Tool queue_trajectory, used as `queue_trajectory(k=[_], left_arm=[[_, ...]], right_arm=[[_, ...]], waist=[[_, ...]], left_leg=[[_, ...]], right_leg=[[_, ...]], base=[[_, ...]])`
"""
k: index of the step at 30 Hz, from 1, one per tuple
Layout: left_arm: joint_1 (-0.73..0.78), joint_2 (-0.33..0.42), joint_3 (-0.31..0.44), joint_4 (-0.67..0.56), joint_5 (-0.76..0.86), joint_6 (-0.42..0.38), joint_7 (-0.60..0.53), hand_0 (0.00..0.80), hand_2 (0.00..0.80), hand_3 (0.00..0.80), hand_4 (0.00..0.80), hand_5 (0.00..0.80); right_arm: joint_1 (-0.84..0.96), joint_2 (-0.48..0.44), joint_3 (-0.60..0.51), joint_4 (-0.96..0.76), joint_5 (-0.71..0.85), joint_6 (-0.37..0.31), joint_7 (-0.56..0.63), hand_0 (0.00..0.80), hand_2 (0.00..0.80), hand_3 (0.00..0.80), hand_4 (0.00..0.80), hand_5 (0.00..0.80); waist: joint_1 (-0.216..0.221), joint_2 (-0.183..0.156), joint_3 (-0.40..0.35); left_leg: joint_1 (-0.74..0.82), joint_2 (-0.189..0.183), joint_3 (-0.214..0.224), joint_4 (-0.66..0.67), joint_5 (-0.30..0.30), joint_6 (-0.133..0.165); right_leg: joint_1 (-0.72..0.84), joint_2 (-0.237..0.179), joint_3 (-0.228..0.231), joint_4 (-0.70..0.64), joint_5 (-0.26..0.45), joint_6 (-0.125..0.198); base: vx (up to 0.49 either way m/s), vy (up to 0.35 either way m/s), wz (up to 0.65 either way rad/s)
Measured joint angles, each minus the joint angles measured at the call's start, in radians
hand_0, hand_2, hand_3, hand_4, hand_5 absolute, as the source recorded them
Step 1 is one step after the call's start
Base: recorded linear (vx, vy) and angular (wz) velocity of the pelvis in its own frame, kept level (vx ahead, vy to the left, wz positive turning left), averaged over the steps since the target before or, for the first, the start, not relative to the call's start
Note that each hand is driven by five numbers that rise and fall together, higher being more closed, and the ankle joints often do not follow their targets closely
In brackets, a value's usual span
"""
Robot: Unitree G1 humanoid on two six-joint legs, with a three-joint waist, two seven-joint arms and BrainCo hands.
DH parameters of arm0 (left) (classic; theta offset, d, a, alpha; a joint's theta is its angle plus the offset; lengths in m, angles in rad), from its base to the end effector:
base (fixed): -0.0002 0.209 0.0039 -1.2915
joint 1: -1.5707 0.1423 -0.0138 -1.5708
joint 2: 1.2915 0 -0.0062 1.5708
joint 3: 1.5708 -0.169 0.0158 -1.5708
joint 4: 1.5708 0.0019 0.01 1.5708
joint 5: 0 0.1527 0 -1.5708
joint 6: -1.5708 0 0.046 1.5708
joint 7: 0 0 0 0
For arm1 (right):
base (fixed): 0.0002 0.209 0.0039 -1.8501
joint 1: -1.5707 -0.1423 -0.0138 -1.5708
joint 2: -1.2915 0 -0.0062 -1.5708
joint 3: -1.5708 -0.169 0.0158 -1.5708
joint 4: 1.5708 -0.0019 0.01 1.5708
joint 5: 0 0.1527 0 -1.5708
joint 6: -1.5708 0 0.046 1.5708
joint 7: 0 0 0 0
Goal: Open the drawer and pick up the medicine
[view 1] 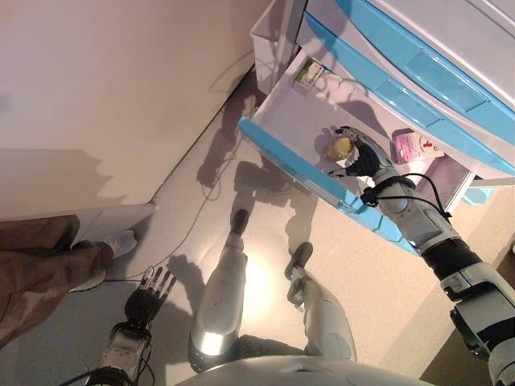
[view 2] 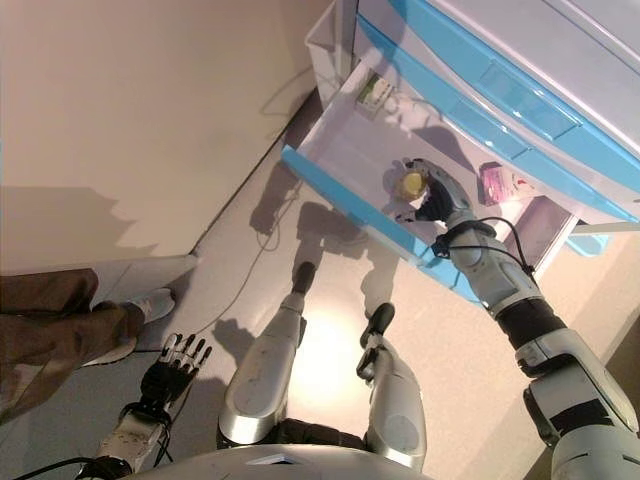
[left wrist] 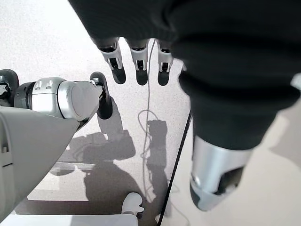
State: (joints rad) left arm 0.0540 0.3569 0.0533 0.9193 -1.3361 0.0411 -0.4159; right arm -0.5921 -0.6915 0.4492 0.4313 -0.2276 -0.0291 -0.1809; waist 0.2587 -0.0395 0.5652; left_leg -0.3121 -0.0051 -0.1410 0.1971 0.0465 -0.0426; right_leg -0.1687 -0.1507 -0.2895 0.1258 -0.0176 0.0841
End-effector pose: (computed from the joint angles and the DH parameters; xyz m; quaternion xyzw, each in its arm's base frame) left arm 0.1129 0.2710 -0.0789 -0.4865 0.2131 0.1896 0.8258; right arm 0.3061 -0.2077 0.1259 -0.5039 -0.0871 0.0232 0.8590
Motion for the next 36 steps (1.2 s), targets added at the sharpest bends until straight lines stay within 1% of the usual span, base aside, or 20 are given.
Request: queue_trajectory(k=[1, 2, 3, 4, 6, 8, 9, 10, 11, 13, 19, 27, 31, 33, 36], left_arm=[[0.000, 0.000, 0.000, 0.000, 0.000, 0.000, 0.000, 0.000, 0.000, 0.000, 0.000, 0.000], [0.000, 0.000, 0.000, 0.000, 0.000, 0.000, 0.000, 0.000, 0.000, 0.000, 0.000, 0.000], [0.000, 0.000, 0.000, 0.000, 0.000, 0.000, 0.000, 0.000, 0.000, 0.000, 0.000, 0.000], [0.000, 0.000, 0.000, 0.000, 0.000, 0.000, 0.000, 0.000, 0.000, 0.000, 0.000, 0.000], [0.000, 0.000, 0.000, 0.000, 0.000, 0.000, 0.000, 0.000, 0.000, 0.000, 0.000, 0.000], [0.000, 0.000, 0.000, 0.000, 0.000, 0.000, 0.000, 0.000, 0.000, 0.000, 0.000, 0.000], [0.000, 0.000, 0.000, 0.000, 0.000, 0.000, 0.000, 0.000, 0.000, 0.000, 0.000, 0.000], [0.000, 0.000, 0.000, 0.000, 0.000, 0.000, 0.000, 0.000, 0.000, 0.000, 0.000, 0.000], [0.000, 0.000, 0.000, 0.000, 0.000, 0.000, -0.001, 0.000, 0.000, 0.000, 0.000, 0.000], [0.000, 0.000, -0.001, 0.000, 0.000, 0.001, 0.000, 0.000, 0.000, 0.000, 0.000, 0.000], [0.000, 0.000, 0.000, 0.000, 0.000, 0.001, -0.002, 0.000, 0.000, 0.000, 0.000, 0.000], [0.000, 0.000, -0.001, -0.002, 0.001, 0.002, -0.001, 0.000, 0.000, 0.000, 0.000, 0.000], [0.000, 0.000, 0.000, -0.002, 0.003, 0.003, -0.002, 0.000, 0.000, 0.000, 0.000, 0.000], [0.000, 0.000, 0.000, -0.002, 0.004, 0.003, -0.002, 0.000, 0.000, 0.000, 0.000, 0.000], [0.000, 0.000, 0.000, -0.003, 0.004, 0.003, -0.002, 0.000, 0.000, 0.000, 0.000, 0.000]], right_arm=[[-0.006, 0.000, 0.000, 0.006, 0.000, 0.001, 0.000, 0.000, 0.000, 0.000, 0.000, 0.000], [-0.010, 0.000, 0.000, 0.011, 0.000, 0.001, 0.000, 0.135, 0.135, 0.135, 0.135, 0.135], [-0.014, 0.000, 0.000, 0.019, 0.000, 0.000, 0.000, 0.191, 0.191, 0.191, 0.191, 0.191], [-0.017, 0.000, 0.000, 0.029, 0.000, 0.001, 0.000, 0.220, 0.220, 0.220, 0.220, 0.220], [-0.019, 0.001, 0.000, 0.040, 0.001, 0.001, -0.003, 0.361, 0.361, 0.361, 0.361, 0.361], [-0.026, 0.001, 0.004, 0.043, 0.001, 0.000, -0.004, 0.411, 0.411, 0.411, 0.411, 0.411], [-0.037, 0.001, 0.008, 0.057, 0.003, -0.003, -0.004, 0.521, 0.521, 0.521, 0.521, 0.521], [-0.045, 0.001, 0.010, 0.065, 0.006, -0.003, -0.006, 0.552, 0.552, 0.552, 0.552, 0.552], [-0.053, 0.001, 0.011, 0.074, 0.011, -0.003, -0.006, 0.671, 0.671, 0.671, 0.671, 0.671], [-0.057, 0.001, 0.011, 0.082, 0.012, -0.002, -0.009, 0.800, 0.800, 0.800, 0.800, 0.800], [-0.070, 0.000, 0.020, 0.113, 0.021, -0.015, -0.017, 0.800, 0.800, 0.800, 0.800, 0.800], [-0.070, 0.000, 0.022, 0.115, 0.020, -0.021, -0.018, 0.800, 0.800, 0.800, 0.800, 0.800], [-0.068, 0.000, 0.022, 0.111, 0.018, -0.030, -0.018, 0.800, 0.800, 0.800, 0.800, 0.800], [-0.059, -0.001, 0.022, 0.086, 0.005, -0.033, -0.017, 0.800, 0.800, 0.800, 0.800, 0.800], [-0.032, -0.001, 0.022, 0.003, -0.004, -0.042, -0.008, 0.800, 0.800, 0.800, 0.800, 0.800]], waist=[[0.001, 0.000, 0.000], [0.002, 0.000, 0.000], [0.004, 0.000, 0.000], [0.007, 0.000, 0.000], [0.011, 0.000, 0.000], [0.011, 0.000, 0.000], [0.011, 0.000, 0.000], [0.011, 0.000, 0.000], [0.011, 0.000, 0.000], [0.012, 0.000, 0.000], [0.010, 0.001, 0.000], [0.012, 0.001, 0.000], [0.011, 0.001, 0.000], [0.011, 0.001, 0.000], [0.009, 0.001, 0.000]], left_leg=[[0.000, 0.000, 0.000, 0.000, 0.000, 0.000], [0.000, 0.000, -0.001, 0.000, 0.000, 0.000], [-0.001, 0.000, -0.001, 0.000, 0.000, 0.000], [-0.002, 0.000, -0.001, 0.000, 0.000, 0.000], [-0.006, -0.001, -0.003, 0.001, 0.001, 0.000], [-0.008, -0.001, -0.004, 0.003, 0.001, 0.000], [-0.008, -0.002, -0.004, 0.003, 0.001, 0.000], [-0.008, -0.002, -0.004, 0.003, 0.001, 0.001], [-0.008, -0.002, -0.005, 0.003, 0.001, 0.001], [-0.008, -0.003, -0.005, 0.003, 0.002, 0.001], [-0.010, -0.014, -0.006, 0.004, 0.005, 0.004], [-0.013, -0.014, -0.005, 0.004, 0.003, 0.001], [-0.013, -0.014, -0.005, 0.003, 0.006, 0.005], [-0.013, -0.014, -0.004, 0.003, 0.008, 0.008], [-0.008, -0.014, -0.003, 0.003, 0.008, 0.009]], right_leg=[[0.000, 0.000, 0.000, 0.000, 0.000, 0.000], [0.000, 0.000, 0.000, 0.000, 0.000, 0.000], [-0.001, 0.000, -0.001, 0.000, 0.000, 0.000], [-0.002, 0.000, -0.001, 0.000, 0.000, 0.000], [-0.004, -0.001, -0.003, 0.000, 0.000, 0.000], [-0.005, -0.001, -0.004, 0.001, 0.000, 0.000], [-0.004, -0.001, -0.004, 0.001, 0.000, 0.000], [-0.004, -0.001, -0.004, 0.002, 0.000, 0.000], [-0.004, -0.001, -0.004, 0.003, 0.000, 0.000], [-0.007, -0.003, -0.004, 0.007, -0.001, 0.001], [-0.016, -0.015, -0.002, 0.024, -0.005, 0.007], [-0.021, -0.017, -0.002, 0.031, -0.007, 0.008], [-0.021, -0.017, -0.001, 0.030, -0.006, 0.007], [-0.021, -0.017, 0.000, 0.030, -0.006, 0.007], [-0.019, -0.016, 0.002, 0.028, -0.006, 0.007]], base=[[0.000, 0.000, 0.00], [0.000, 0.000, 0.00], [0.000, 0.000, 0.00], [0.000, 0.000, 0.00], [0.000, 0.000, 0.00], [0.000, 0.000, 0.00], [0.000, 0.000, 0.00], [0.000, 0.000, 0.00], [0.000, 0.000, 0.00], [0.000, 0.000, 0.00], [0.000, 0.000, 0.00], [0.000, 0.000, 0.00], [0.000, 0.000, 0.00], [0.000, 0.000, 0.00], [0.000, 0.000, 0.00]])
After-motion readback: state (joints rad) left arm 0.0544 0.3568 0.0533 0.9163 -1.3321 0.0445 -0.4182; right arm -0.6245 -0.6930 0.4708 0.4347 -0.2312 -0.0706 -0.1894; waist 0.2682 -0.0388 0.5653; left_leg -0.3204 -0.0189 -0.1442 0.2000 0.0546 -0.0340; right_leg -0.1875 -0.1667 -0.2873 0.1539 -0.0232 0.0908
